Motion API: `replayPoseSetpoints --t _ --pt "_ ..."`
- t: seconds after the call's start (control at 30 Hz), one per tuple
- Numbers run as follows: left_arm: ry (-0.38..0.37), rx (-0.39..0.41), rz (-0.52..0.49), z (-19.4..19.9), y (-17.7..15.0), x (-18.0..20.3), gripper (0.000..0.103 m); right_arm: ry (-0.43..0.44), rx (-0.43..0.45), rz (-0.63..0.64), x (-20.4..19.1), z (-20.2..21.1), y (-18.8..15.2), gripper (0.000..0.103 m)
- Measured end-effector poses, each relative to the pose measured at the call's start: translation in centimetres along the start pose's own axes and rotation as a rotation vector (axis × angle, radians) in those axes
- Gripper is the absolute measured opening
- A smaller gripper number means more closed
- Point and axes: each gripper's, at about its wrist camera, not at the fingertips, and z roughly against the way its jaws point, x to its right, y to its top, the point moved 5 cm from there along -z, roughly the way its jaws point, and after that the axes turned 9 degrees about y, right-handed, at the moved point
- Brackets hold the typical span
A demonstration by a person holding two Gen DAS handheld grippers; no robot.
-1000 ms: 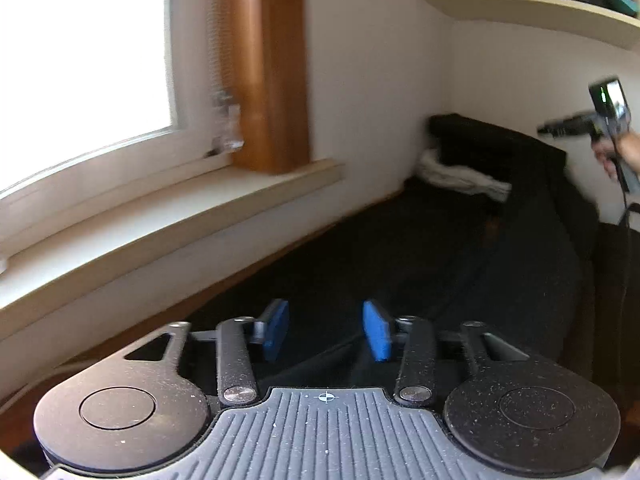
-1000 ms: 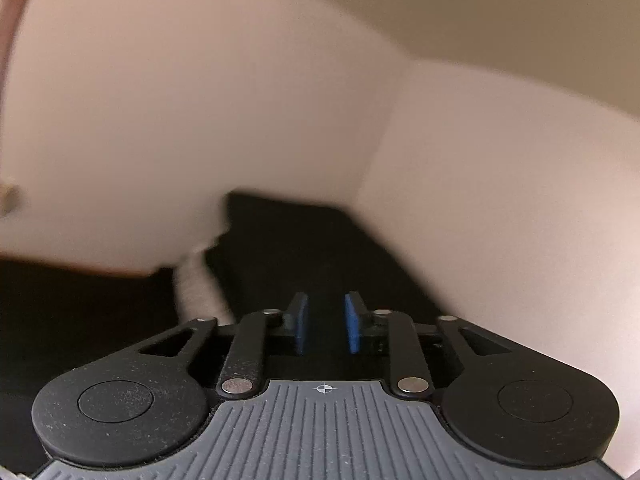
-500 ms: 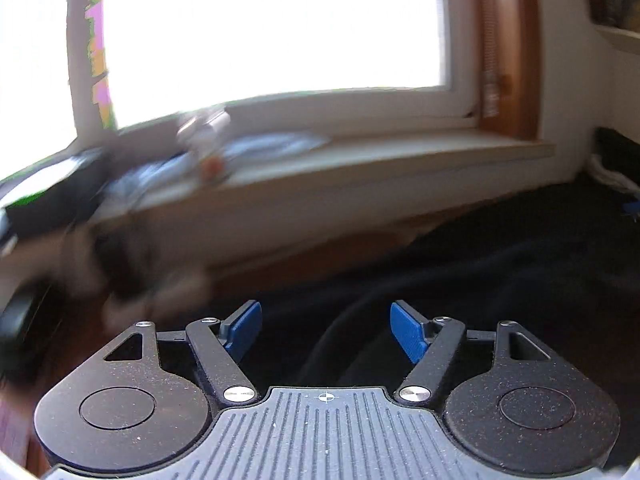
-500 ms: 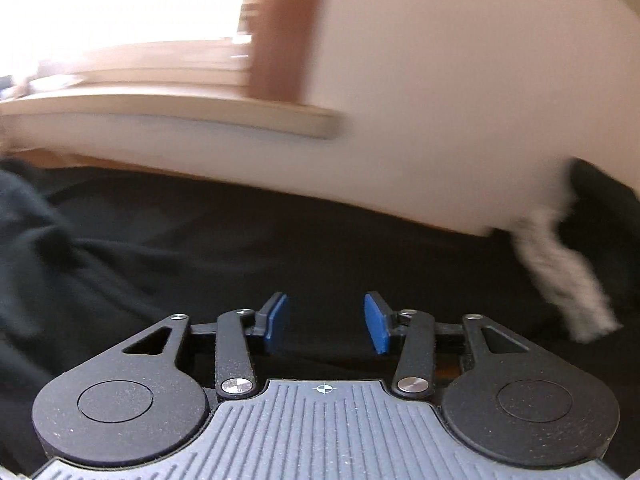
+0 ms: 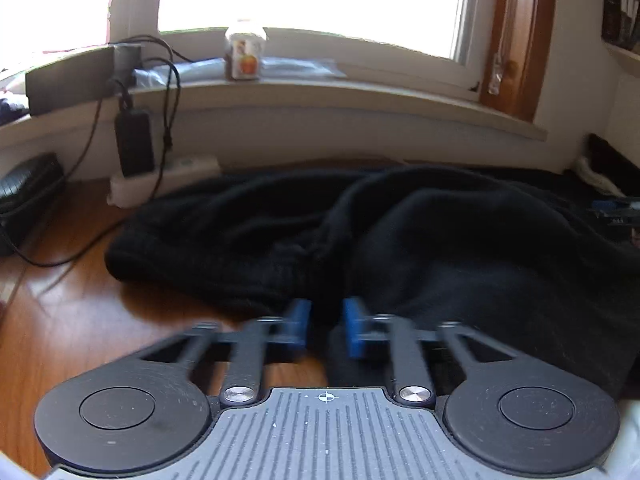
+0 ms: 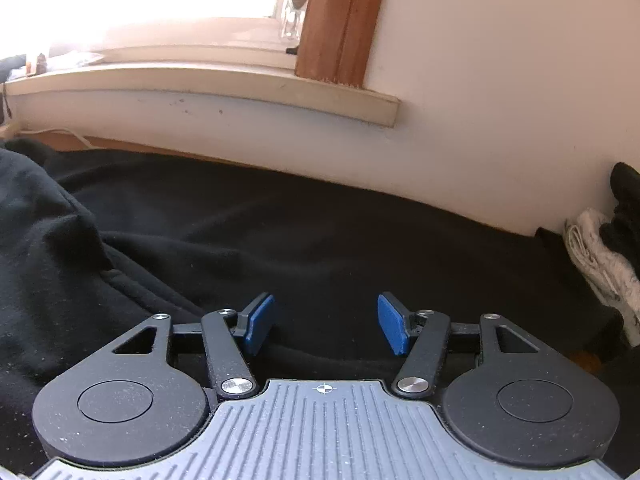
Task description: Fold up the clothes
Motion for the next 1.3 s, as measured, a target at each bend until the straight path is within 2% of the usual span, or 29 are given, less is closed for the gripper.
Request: replayPoseSetpoints --t 0.03,0.17,0.23,0.37,0.4,0.43,0.47,0.5,0.53,0.6,0.73,0.87,0.93,1.0,1.07,1.13,1.2,1.3 --pt "-0.002 -0.008 -0.012 0.0 -0.3 0.3 0.002 -0.003 -0.004 0.014 -0.5 0.0 0.0 0.058" --pt "-0.023 -0.031 -0.023 1.8 -1.6 0.7 0.002 0.003 -0.010 0.052 -1.2 0.1 -0.1 0.058" --pt "-0.029 -0.049 -0.034 3.4 -2.5 0.5 0.002 0.007 -0.003 0.030 -0.9 0.2 0.0 0.058" --pt "-0.030 -0.050 0.030 6.3 -3.7 -1.3 0.002 0.006 0.012 0.007 -0.8 0.8 -0.1 0.058" --pt "-0.004 -0.037 0.044 6.7 -3.6 -2.0 0.005 0.004 0.011 0.013 -0.8 0.8 -0.1 0.058" --pt "0.020 -0.024 0.060 7.1 -3.5 -2.8 0.016 0.001 0.007 0.026 -1.1 0.9 -0.2 0.058" --pt "0.029 -0.011 0.103 7.0 -3.1 -3.8 0.022 -0.001 0.002 0.041 -1.4 1.0 -0.3 0.058" --pt "0.037 0.002 0.146 6.8 -2.7 -4.8 0.036 -0.004 -0.002 0.054 -1.6 1.0 -0.3 0.058" --pt "0.038 0.008 0.187 6.1 -2.2 -5.7 0.054 -0.007 -0.005 0.066 -1.8 1.0 -0.3 0.058" --pt "0.065 0.008 0.243 4.3 -1.3 -7.6 0.065 -0.013 -0.005 0.077 -2.0 1.0 -0.4 0.058" --pt "0.151 -0.011 0.355 0.3 0.2 -11.2 0.068 -0.012 0.003 0.065 -1.7 1.2 -0.3 0.058" --pt "0.175 0.006 0.400 -2.0 1.4 -12.6 0.073 -0.008 0.011 0.056 -1.5 1.4 -0.3 0.058" --pt "0.163 0.015 0.386 -3.1 1.9 -12.4 0.072 -0.003 0.016 0.052 -1.5 1.5 -0.3 0.058" --pt "0.187 0.015 0.331 -4.0 2.5 -11.7 0.070 0.000 0.020 0.049 -1.4 1.6 -0.3 0.058" --pt "0.229 0.026 0.228 -4.7 3.1 -10.4 0.051 0.003 0.023 0.048 -1.4 1.7 -0.4 0.058" --pt "0.228 0.026 0.142 -5.3 3.7 -9.0 0.029 0.006 0.027 0.047 -1.4 1.9 -0.4 0.058" --pt "0.223 0.046 0.061 -5.3 4.7 -7.5 0.020 0.009 0.032 0.046 -1.5 2.0 -0.4 0.058" --pt "0.231 0.135 -0.051 -4.0 7.1 -4.9 0.018 0.015 0.038 0.044 -1.5 2.2 -0.4 0.058"
